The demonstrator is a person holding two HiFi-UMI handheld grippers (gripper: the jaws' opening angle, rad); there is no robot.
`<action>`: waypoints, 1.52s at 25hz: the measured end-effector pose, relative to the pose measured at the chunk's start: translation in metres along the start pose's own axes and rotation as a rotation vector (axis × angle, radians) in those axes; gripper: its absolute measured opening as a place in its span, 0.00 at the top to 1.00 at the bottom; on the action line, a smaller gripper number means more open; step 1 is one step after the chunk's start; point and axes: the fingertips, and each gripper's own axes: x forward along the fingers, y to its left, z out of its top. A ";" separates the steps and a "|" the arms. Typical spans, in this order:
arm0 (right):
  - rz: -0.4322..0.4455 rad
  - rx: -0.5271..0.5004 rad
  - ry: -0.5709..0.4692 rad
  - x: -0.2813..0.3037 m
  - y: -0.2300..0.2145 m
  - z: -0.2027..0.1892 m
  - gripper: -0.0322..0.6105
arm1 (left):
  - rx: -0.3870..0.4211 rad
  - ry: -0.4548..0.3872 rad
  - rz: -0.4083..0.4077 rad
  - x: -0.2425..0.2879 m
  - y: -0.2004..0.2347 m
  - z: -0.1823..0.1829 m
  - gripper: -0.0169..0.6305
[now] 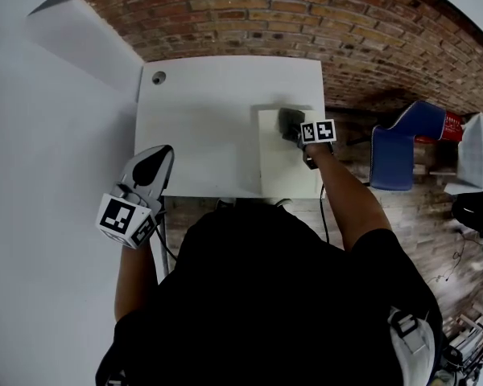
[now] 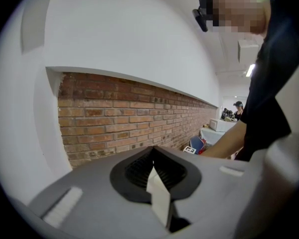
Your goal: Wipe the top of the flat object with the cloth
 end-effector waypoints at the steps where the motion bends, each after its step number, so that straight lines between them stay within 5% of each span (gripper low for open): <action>1: -0.006 0.002 0.001 -0.003 -0.005 0.000 0.93 | 0.002 0.002 -0.004 0.002 -0.001 0.001 0.97; 24: -0.117 0.055 0.032 -0.044 -0.099 -0.007 0.93 | 0.011 0.053 -0.032 0.021 -0.015 -0.006 0.97; 38: -0.163 0.026 0.026 -0.053 -0.100 -0.009 0.93 | 0.024 0.070 -0.061 0.025 -0.020 -0.011 0.97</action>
